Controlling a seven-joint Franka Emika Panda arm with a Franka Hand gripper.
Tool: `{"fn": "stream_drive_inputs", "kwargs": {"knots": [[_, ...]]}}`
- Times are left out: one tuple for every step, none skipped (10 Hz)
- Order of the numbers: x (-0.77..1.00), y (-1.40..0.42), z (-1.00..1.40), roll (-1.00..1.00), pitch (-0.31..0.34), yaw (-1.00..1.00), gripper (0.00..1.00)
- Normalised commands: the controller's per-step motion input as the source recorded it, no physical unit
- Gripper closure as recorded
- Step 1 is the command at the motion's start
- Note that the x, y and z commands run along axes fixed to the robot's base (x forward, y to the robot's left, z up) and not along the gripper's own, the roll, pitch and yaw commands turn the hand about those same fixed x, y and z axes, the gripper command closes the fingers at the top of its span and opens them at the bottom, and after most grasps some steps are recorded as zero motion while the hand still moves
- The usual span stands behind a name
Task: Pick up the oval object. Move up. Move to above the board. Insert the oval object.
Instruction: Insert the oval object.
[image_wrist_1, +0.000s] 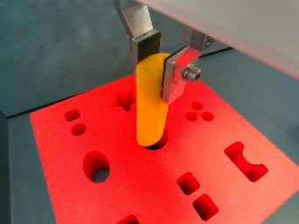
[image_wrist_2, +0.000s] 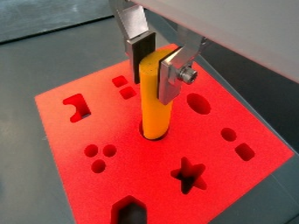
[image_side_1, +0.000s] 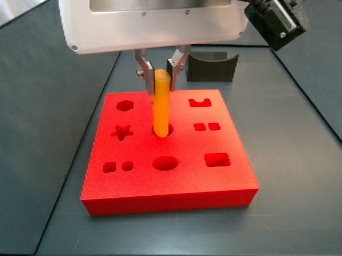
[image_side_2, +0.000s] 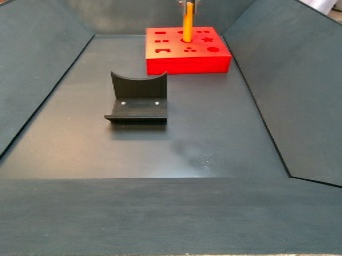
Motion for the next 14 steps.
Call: {"fn": "stream_drive_inputs", "kwargs": {"knots": [[0.0, 0.0, 0.0, 0.01, 0.0, -0.29, 1.0], [0.0, 0.0, 0.0, 0.0, 0.0, -0.25, 1.0], [0.0, 0.0, 0.0, 0.01, 0.0, -0.29, 1.0], [-0.11, 0.0, 0.0, 0.0, -0.013, -0.38, 1.0], [0.0, 0.0, 0.0, 0.0, -0.011, -0.27, 1.0], [0.0, 0.0, 0.0, 0.0, 0.0, -0.22, 1.0], [0.06, 0.0, 0.0, 0.02, 0.0, -0.06, 1.0], [0.25, 0.0, 0.09, 0.0, 0.06, -0.09, 1.0], [0.38, 0.0, 0.19, 0.0, 0.116, -0.11, 1.0], [0.34, 0.0, 0.22, 0.0, 0.117, -0.11, 1.0], [0.21, 0.0, 0.07, 0.0, 0.076, -0.08, 1.0], [0.0, 0.0, 0.0, 0.0, 0.0, -0.09, 1.0], [0.0, 0.0, 0.0, 0.02, 0.0, -0.11, 1.0], [0.0, 0.0, 0.0, 0.0, 0.0, -0.05, 1.0]]}}
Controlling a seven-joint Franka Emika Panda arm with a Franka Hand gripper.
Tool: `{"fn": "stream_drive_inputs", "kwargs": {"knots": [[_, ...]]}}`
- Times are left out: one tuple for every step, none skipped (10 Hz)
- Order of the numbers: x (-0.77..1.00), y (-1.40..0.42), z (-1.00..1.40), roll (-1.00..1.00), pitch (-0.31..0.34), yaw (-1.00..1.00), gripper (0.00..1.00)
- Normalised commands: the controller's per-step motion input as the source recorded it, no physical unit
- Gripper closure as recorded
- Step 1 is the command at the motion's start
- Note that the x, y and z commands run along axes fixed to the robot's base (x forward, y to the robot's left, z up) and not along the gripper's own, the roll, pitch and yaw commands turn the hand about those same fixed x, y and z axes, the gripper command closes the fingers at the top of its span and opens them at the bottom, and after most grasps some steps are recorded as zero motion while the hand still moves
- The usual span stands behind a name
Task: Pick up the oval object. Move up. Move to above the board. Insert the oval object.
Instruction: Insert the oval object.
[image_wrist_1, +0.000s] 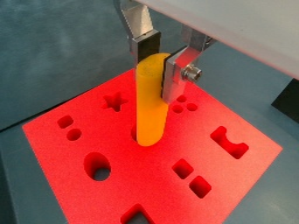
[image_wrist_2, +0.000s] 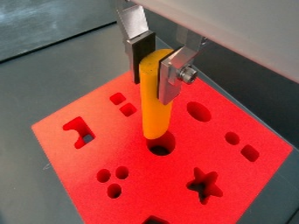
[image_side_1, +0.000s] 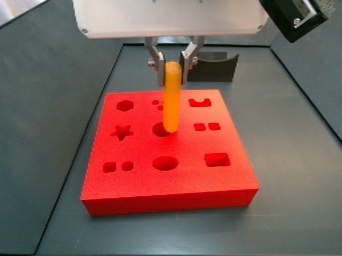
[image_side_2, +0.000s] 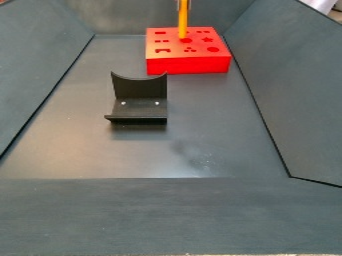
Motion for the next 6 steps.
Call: {"fn": "stream_drive_inputs", "kwargs": {"knots": [[-0.02, 0.01, 0.0, 0.0, 0.0, -0.02, 1.0], [-0.02, 0.06, 0.0, 0.0, 0.0, 0.0, 1.0], [-0.08, 0.04, -0.03, 0.0, -0.019, -0.02, 1.0], [-0.07, 0.1, -0.11, 0.0, -0.02, 0.0, 1.0], [-0.05, 0.05, -0.1, 0.0, -0.021, 0.0, 1.0], [-0.03, 0.0, -0.1, 0.0, -0.034, 0.0, 1.0]]}}
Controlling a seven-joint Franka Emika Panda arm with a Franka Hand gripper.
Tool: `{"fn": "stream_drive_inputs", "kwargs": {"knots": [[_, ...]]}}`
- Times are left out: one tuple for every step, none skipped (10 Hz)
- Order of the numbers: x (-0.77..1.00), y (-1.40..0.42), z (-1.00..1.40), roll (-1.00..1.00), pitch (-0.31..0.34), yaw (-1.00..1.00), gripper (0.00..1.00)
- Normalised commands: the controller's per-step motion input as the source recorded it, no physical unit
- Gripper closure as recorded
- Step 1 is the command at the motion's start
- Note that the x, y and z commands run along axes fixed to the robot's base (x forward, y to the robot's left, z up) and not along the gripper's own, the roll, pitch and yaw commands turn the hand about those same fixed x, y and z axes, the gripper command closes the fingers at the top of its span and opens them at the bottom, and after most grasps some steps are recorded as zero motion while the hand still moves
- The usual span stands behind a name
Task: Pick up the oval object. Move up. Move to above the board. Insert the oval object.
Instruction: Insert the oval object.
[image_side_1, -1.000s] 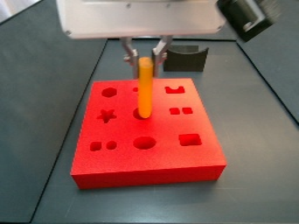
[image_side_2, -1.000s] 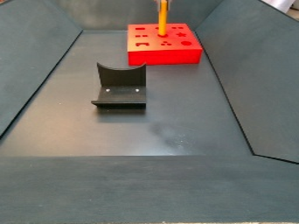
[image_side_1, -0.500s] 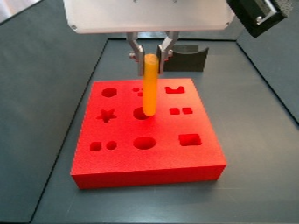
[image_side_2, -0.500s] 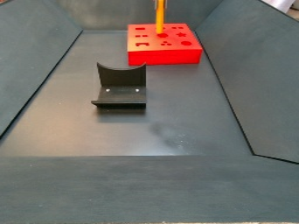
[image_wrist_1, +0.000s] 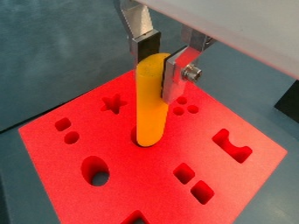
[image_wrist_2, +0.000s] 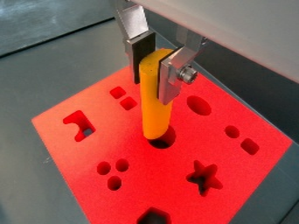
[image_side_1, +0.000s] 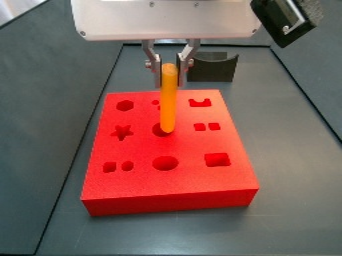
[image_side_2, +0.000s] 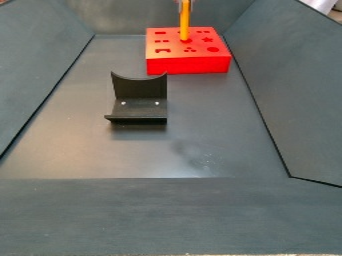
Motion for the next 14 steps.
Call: {"fn": "stream_drive_inputs", "kwargs": {"knots": [[-0.02, 0.0, -0.13, 0.0, -0.04, 0.0, 1.0], [-0.02, 0.0, -0.15, 0.01, -0.044, 0.0, 1.0], [-0.05, 0.0, -0.17, 0.01, -0.061, 0.0, 1.0], [-0.07, 0.0, -0.21, 0.01, -0.076, 0.0, 1.0], [-0.07, 0.0, -0.21, 0.02, -0.076, 0.0, 1.0], [-0.09, 0.0, -0.18, 0.01, -0.077, 0.0, 1.0], [-0.14, 0.0, -0.12, 0.0, -0.076, -0.03, 1.0], [-0.09, 0.0, -0.06, 0.0, -0.063, -0.03, 1.0], [-0.01, -0.03, -0.05, 0.0, -0.039, 0.0, 1.0], [0.0, -0.08, -0.02, 0.01, 0.0, 0.0, 1.0], [0.14, -0.12, 0.0, 0.01, 0.0, 0.0, 1.0], [0.2, -0.09, 0.0, 0.01, 0.0, 0.0, 1.0], [0.13, -0.04, 0.0, 0.0, 0.0, 0.0, 1.0], [0.04, 0.0, -0.03, 0.0, 0.0, 0.0, 1.0]]}}
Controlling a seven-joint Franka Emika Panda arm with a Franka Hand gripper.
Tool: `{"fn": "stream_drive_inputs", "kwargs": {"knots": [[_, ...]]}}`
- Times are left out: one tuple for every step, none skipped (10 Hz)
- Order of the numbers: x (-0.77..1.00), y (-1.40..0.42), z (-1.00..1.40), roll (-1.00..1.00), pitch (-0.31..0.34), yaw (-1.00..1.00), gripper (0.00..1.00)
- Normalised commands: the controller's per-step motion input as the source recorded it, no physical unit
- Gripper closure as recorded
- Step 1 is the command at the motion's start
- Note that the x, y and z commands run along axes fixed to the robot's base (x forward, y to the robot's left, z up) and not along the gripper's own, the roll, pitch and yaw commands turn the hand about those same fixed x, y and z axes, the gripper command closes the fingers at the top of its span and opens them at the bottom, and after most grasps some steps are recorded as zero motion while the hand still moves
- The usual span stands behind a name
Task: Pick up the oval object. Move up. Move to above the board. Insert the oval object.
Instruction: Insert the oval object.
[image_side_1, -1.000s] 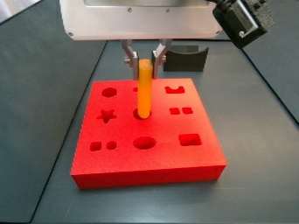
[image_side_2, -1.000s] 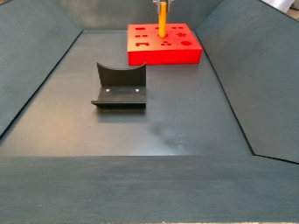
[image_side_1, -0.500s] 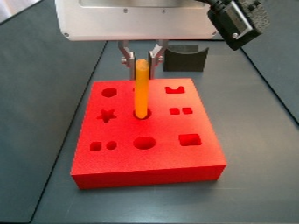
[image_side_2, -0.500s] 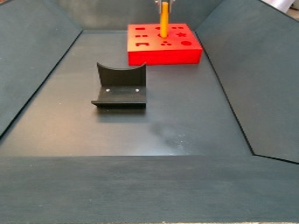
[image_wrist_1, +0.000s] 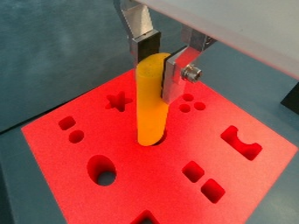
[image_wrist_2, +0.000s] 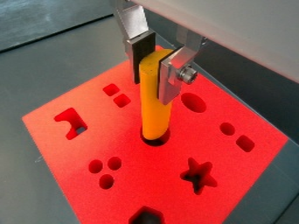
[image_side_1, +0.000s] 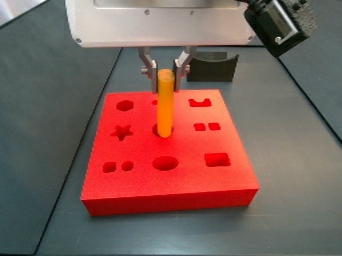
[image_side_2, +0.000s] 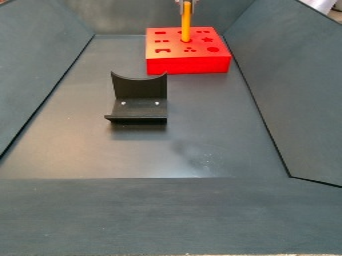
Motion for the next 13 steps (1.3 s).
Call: {"fn": "stream_drive_inputs", "kwargs": {"knots": [[0.0, 0.0, -0.07, 0.0, 0.0, 0.0, 1.0], [0.0, 0.01, -0.05, 0.0, 0.0, 0.0, 1.0], [0.0, 0.03, 0.0, 0.0, 0.0, 0.0, 1.0], [0.0, 0.04, 0.0, 0.0, 0.0, 0.0, 1.0], [0.0, 0.07, 0.03, 0.0, 0.003, -0.03, 1.0], [0.0, 0.04, 0.0, 0.0, 0.0, -0.04, 1.0], [0.0, 0.01, 0.0, 0.0, 0.0, -0.05, 1.0], [0.0, 0.0, 0.0, 0.0, 0.0, -0.06, 1.0], [0.0, 0.0, -0.06, 0.02, 0.0, -0.06, 1.0], [0.0, 0.0, -0.27, 0.11, -0.041, -0.05, 1.0], [0.0, -0.03, -0.46, 0.17, -0.103, -0.06, 1.0], [0.0, -0.02, -0.56, 0.2, -0.107, -0.06, 1.0], [0.05, 0.0, -0.52, 0.19, -0.051, -0.13, 1.0]]}}
